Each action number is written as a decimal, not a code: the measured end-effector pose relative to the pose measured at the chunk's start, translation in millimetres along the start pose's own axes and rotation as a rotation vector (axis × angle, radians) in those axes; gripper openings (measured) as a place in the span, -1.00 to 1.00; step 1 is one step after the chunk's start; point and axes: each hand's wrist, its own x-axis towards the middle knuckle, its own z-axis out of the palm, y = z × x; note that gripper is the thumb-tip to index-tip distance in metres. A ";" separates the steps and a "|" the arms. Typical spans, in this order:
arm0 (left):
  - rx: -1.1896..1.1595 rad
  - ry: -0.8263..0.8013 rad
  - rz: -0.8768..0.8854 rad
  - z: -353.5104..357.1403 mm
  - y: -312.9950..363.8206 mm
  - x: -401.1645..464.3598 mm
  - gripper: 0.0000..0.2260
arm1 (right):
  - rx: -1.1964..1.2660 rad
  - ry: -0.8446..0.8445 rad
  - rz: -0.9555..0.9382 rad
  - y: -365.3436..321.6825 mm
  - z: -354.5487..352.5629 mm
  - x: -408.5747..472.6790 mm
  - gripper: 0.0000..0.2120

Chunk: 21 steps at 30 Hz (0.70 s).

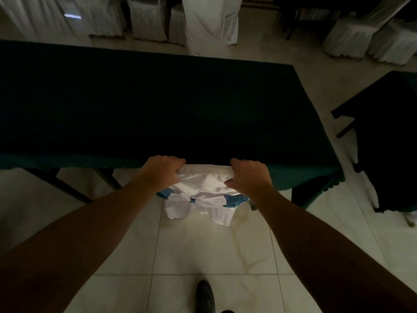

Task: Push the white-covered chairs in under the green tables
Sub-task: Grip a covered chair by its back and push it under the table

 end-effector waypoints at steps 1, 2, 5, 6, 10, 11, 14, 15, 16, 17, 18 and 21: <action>-0.013 -0.002 0.007 4.2 1.7 -2.3 -0.64 | -0.001 -0.010 -0.001 -0.2 4.5 -2.7 -0.60; -0.027 -0.005 0.013 9.1 3.7 -3.6 -0.64 | 0.000 -0.030 0.008 0.5 9.0 -5.3 -0.59; -0.012 0.001 0.026 17.8 8.6 -7.2 -0.63 | 0.007 -0.050 0.036 4.1 15.2 -10.2 -0.57; -0.014 0.004 0.032 18.4 9.3 -8.0 -0.63 | 0.006 -0.054 0.038 4.4 15.8 -11.3 -0.56; -0.058 -0.050 -0.025 14.1 12.2 -11.0 -0.62 | -0.014 -0.059 0.059 0.9 14.6 -14.0 -0.53; -0.077 -0.075 -0.039 13.3 12.6 -11.2 -0.62 | -0.005 -0.068 0.060 0.9 14.2 -14.6 -0.51; -0.195 -0.131 -0.075 9.6 15.3 -14.7 -0.55 | 0.102 -0.108 0.018 2.8 7.7 -17.7 -0.38; -0.261 -0.138 -0.100 7.8 14.9 -17.3 -0.46 | 0.163 -0.116 -0.001 1.7 3.4 -18.0 -0.28; -0.309 -0.126 -0.126 6.2 13.6 -20.2 -0.33 | 0.222 -0.123 -0.010 -0.7 -0.9 -18.0 -0.18; -0.319 -0.104 -0.152 4.1 11.3 -24.0 -0.18 | 0.265 -0.127 -0.020 -5.2 -6.1 -16.5 -0.09; -0.310 -0.088 -0.184 -0.4 9.0 -29.3 -0.06 | 0.279 -0.129 -0.038 -10.7 -11.3 -13.8 -0.02; -0.302 -0.059 -0.292 -16.9 -7.0 -50.4 0.06 | 0.261 -0.111 -0.105 -35.4 -27.1 2.2 0.05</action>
